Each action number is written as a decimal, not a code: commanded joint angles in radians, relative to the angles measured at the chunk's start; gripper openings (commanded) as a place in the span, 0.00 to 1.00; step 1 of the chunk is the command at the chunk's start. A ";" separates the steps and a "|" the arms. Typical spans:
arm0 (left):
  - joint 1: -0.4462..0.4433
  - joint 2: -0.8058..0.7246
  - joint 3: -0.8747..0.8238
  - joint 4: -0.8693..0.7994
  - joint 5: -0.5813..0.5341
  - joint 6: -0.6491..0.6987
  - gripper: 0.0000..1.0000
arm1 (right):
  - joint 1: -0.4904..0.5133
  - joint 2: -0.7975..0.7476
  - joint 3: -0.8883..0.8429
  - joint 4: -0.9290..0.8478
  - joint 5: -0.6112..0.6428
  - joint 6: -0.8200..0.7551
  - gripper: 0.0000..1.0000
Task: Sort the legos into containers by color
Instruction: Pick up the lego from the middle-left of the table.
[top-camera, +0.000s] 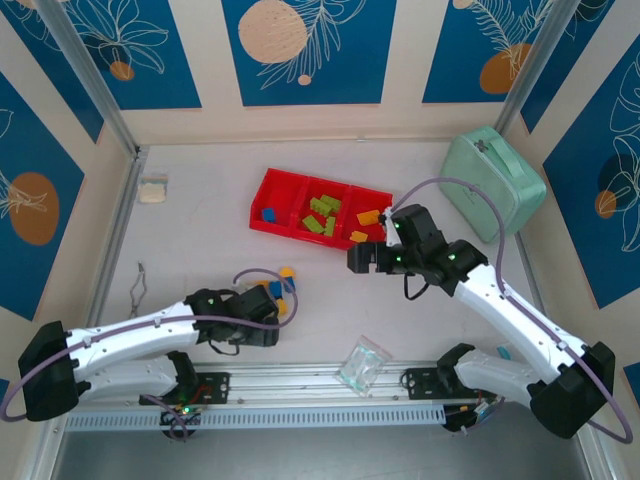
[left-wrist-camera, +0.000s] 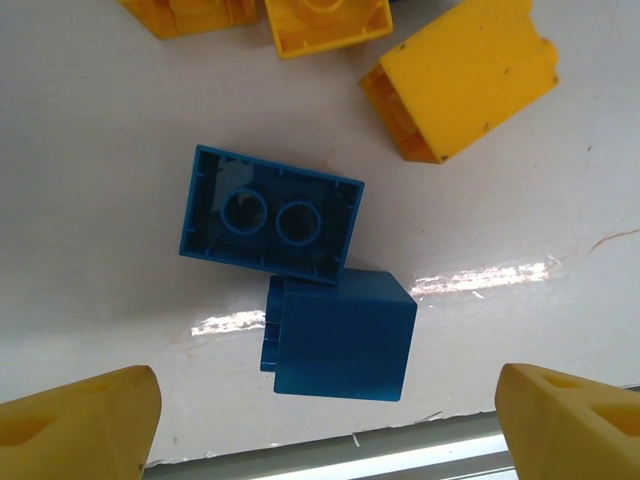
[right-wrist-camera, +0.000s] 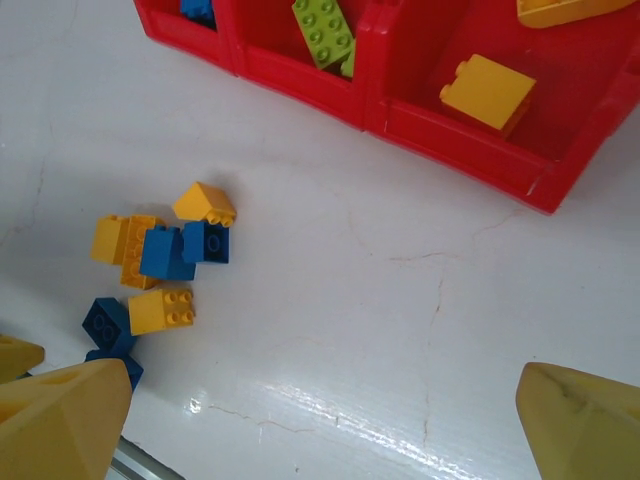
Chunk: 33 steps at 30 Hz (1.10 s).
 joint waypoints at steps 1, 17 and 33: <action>-0.005 0.020 -0.019 0.050 0.025 -0.007 0.84 | -0.029 -0.032 -0.023 0.010 -0.049 0.015 0.99; 0.029 0.272 -0.006 0.143 0.058 0.053 0.83 | -0.086 -0.023 -0.051 0.041 -0.129 0.024 0.99; 0.075 0.278 -0.045 0.231 0.074 0.114 0.60 | -0.114 -0.026 -0.044 0.032 -0.158 0.016 0.99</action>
